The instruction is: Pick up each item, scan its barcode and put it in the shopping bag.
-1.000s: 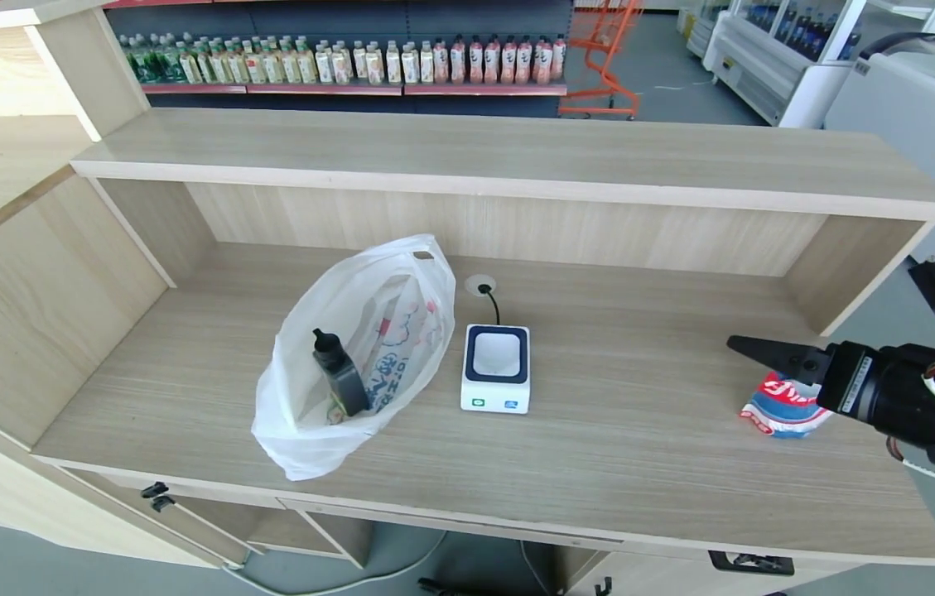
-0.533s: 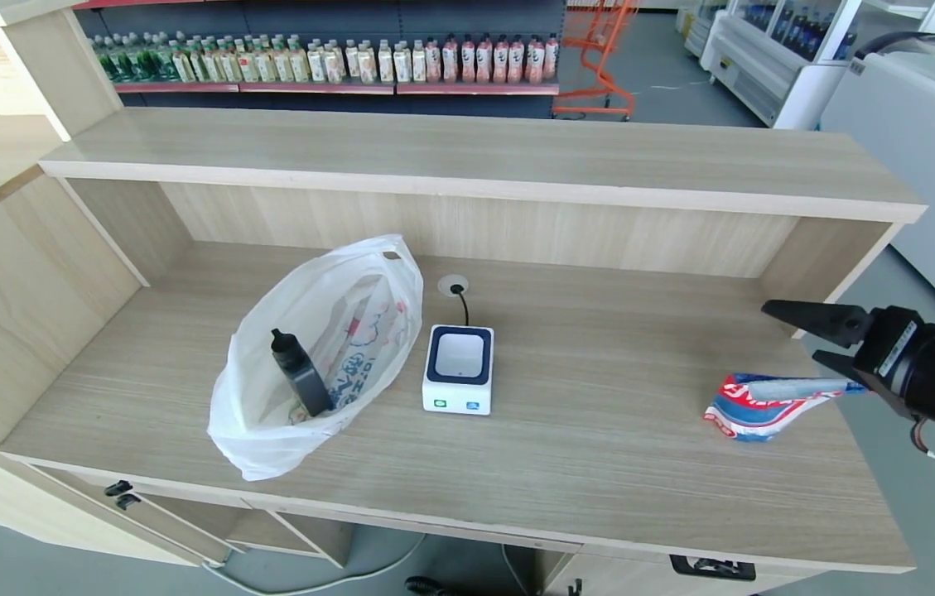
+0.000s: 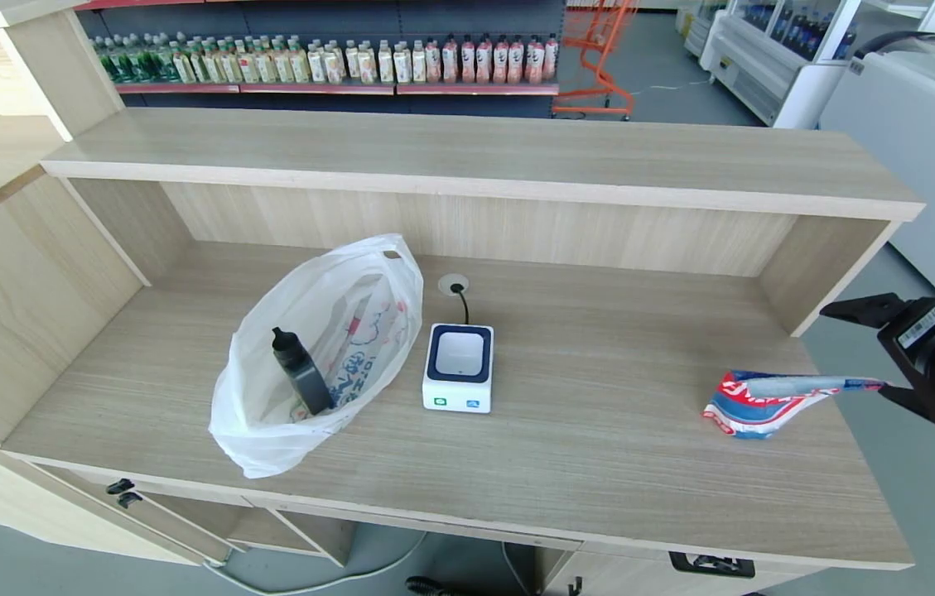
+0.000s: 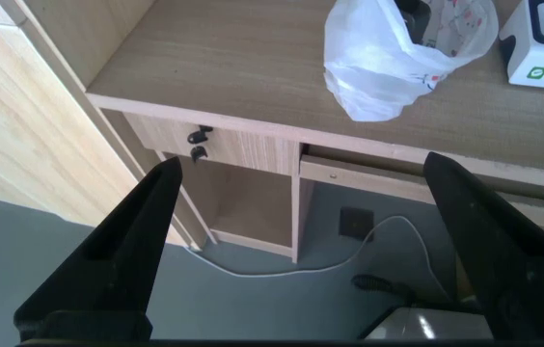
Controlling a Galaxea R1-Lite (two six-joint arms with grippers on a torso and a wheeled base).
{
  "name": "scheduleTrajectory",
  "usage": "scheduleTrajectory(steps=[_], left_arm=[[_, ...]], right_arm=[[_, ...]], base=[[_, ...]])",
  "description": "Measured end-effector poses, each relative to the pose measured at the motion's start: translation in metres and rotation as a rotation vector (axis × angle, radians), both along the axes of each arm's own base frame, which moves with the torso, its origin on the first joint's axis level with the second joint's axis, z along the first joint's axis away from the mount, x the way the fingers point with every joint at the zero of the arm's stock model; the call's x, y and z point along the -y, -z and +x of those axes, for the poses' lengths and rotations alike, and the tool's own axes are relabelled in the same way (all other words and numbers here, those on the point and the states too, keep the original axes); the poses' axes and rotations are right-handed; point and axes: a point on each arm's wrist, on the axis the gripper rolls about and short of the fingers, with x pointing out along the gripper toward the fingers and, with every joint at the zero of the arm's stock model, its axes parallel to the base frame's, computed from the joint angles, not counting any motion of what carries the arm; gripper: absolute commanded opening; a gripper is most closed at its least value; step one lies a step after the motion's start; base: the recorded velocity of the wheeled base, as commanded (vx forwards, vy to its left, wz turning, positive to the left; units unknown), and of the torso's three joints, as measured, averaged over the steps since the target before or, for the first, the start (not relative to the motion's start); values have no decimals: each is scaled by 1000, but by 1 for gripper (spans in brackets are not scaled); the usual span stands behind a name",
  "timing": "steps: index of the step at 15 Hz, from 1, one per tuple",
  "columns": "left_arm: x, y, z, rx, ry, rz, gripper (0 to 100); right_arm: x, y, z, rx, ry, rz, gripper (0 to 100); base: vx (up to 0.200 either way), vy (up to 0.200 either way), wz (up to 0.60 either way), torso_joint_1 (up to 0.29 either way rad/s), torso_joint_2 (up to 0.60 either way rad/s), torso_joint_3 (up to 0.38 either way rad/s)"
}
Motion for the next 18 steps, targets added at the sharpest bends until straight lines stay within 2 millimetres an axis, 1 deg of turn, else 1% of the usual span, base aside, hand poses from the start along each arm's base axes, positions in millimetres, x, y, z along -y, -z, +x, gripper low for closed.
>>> scheduleTrajectory(steps=[2,6,8,10,11,13,15,18], left_arm=[[0,0,0,0,0,0,100],[0,0,0,0,0,0,100],[0,0,0,0,0,0,100],[0,0,0,0,0,0,100],[0,0,0,0,0,0,100],[0,0,0,0,-1,0,100],[0,0,0,0,0,0,100],[0,0,0,0,0,0,100]], right_arm=[[9,11,12,-51,55,-1,100],[19,36,43,-128,110,-12,100],[19,49,61,-141,116,-21,100],[13,63,80,-133,89,-25,100],[7,70,88,-133,68,-27,0],[-5,84,100,-138,26,-38,0],[-10,98,110,-155,-3,-67,0],[-14,108,122,-162,-50,-140,0]], base=[[0,0,0,0,0,0],[0,0,0,0,0,0],[0,0,0,0,0,0],[0,0,0,0,0,0],[0,0,0,0,0,0],[0,0,0,0,0,0],[0,0,0,0,0,0],[0,0,0,0,0,0]])
